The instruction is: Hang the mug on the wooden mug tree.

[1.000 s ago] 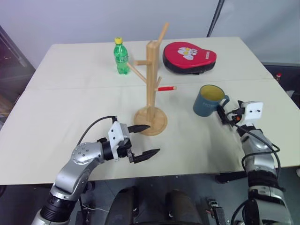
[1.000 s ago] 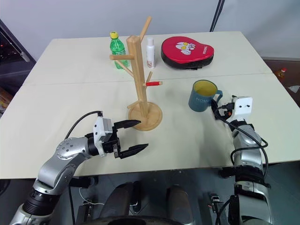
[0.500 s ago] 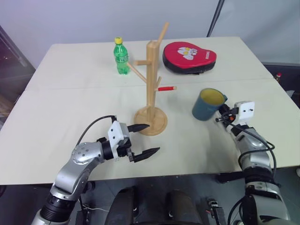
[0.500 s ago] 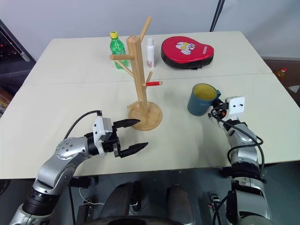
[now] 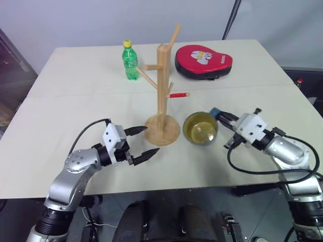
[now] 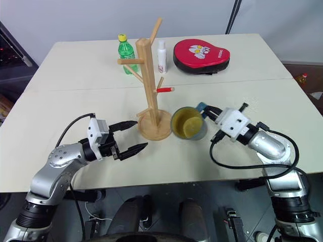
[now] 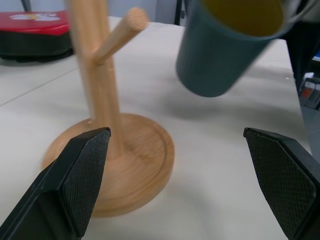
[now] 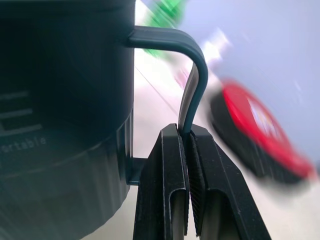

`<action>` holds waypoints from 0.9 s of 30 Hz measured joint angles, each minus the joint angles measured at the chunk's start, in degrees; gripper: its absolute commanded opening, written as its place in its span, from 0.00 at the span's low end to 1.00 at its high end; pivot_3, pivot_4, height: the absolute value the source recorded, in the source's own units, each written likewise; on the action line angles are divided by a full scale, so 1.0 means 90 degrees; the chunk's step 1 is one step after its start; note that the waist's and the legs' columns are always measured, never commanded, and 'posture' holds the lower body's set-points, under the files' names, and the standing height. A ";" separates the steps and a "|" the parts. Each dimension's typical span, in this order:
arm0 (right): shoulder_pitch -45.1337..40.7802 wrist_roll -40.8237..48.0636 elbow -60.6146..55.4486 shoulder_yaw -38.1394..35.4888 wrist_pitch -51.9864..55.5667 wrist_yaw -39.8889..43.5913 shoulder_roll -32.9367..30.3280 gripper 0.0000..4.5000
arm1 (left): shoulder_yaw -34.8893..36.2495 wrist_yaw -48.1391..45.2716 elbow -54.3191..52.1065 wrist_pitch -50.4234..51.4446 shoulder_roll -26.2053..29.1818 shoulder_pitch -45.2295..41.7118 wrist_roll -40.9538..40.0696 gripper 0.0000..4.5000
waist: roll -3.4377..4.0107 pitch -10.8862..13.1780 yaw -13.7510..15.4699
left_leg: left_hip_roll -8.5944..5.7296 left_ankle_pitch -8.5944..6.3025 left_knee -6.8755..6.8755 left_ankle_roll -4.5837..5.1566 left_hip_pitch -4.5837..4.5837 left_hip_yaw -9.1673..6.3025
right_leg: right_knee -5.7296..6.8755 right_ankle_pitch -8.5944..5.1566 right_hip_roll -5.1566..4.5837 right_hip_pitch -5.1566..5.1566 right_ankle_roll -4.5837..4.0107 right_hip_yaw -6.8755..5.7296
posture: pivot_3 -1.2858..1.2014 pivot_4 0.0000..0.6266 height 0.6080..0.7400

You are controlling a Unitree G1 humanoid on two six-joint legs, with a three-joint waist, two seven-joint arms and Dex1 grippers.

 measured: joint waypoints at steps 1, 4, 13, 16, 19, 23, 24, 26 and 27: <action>-0.0132 -0.0003 -0.0145 0.0046 0.0139 0.0030 -0.0052 0.01 | 0.0048 -0.0023 0.0030 0.0000 0.0004 -0.0048 -0.0023 1.00 | -0.0001 0.0001 0.0002 | -0.0002 0.0000 0.0002 0.0000 -0.0002 0.0001 | -0.0001 0.0000 -0.0003 -0.0001 0.0000 0.0000 | 0.52 0.24 1.00; -0.0575 0.0014 -0.0453 0.0059 0.0535 0.0173 -0.0317 0.01 | 0.0140 -0.0092 0.0075 0.0004 0.0080 -0.0153 -0.0076 1.00 | -0.0003 0.0001 0.0008 | -0.0004 0.0000 0.0003 0.0000 -0.0004 0.0001 | -0.0004 0.0000 -0.0006 0.0000 -0.0001 0.0000 | 0.52 0.24 1.00; -0.1547 0.0348 -0.0743 0.0286 0.1437 0.0628 -0.0485 0.01 | 0.0562 -0.0258 0.0054 0.0265 0.0365 -0.0364 -0.0552 1.00 | -0.0007 0.0004 -0.0008 | -0.0002 0.0000 -0.0001 0.0000 -0.0004 -0.0002 | -0.0004 0.0000 -0.0009 -0.0002 -0.0003 0.0005 | 0.52 0.24 1.00; -0.1760 0.0356 -0.0742 0.0424 0.1531 0.0792 -0.0499 0.01 | 0.0636 -0.0281 -0.0025 0.0381 0.0486 -0.0366 -0.0679 1.00 | -0.0007 0.0004 -0.0009 | -0.0002 0.0000 -0.0001 0.0000 -0.0005 -0.0001 | -0.0005 0.0000 -0.0010 -0.0003 -0.0003 0.0005 | 0.52 0.24 1.00; -0.1939 0.0366 -0.0742 0.0532 0.1620 0.0886 -0.0498 0.01 | 0.0640 -0.0275 -0.0058 0.0416 0.0489 -0.0369 -0.0734 1.00 | -0.0008 0.0005 -0.0009 | -0.0002 0.0000 0.0000 0.0000 -0.0005 -0.0002 | -0.0005 0.0000 -0.0011 -0.0003 -0.0004 0.0005 | 0.52 0.24 1.00; -0.2075 0.0366 -0.0640 0.0577 0.1626 0.0970 -0.0491 0.01 | 0.0639 -0.0228 -0.0104 0.0417 0.0489 -0.0368 -0.0738 1.00 | -0.0008 0.0004 -0.0009 | -0.0002 0.0000 0.0000 0.0000 -0.0006 -0.0002 | -0.0005 0.0000 -0.0011 -0.0003 -0.0005 0.0006 | 0.52 0.24 1.00; -0.2072 0.0363 -0.0536 0.0577 0.1584 0.0986 -0.0489 0.01 | 0.0639 -0.0216 -0.0119 0.0416 0.0488 -0.0360 -0.0738 1.00 | -0.0008 0.0004 -0.0009 | -0.0002 0.0000 -0.0001 0.0000 -0.0006 -0.0001 | -0.0006 0.0000 -0.0012 -0.0003 -0.0005 0.0006 | 0.52 0.24 1.00; -0.2076 0.0330 -0.0309 0.0587 0.1501 0.1018 -0.0484 0.01 | 0.0639 -0.0180 -0.0153 0.0417 0.0487 -0.0344 -0.0738 1.00 | -0.0008 0.0004 -0.0009 | -0.0002 0.0000 0.0000 0.0000 -0.0006 0.0000 | -0.0006 0.0000 -0.0012 -0.0003 -0.0006 0.0006 | 0.52 0.24 1.00; -0.2085 0.0318 -0.0222 0.0614 0.1462 0.1028 -0.0476 0.01 | 0.0639 -0.0161 -0.0157 0.0417 0.0487 -0.0336 -0.0738 1.00 | -0.0008 0.0004 -0.0009 | -0.0002 0.0000 0.0000 0.0000 -0.0006 0.0000 | -0.0005 0.0000 -0.0012 -0.0003 -0.0006 0.0006 | 0.52 0.24 1.00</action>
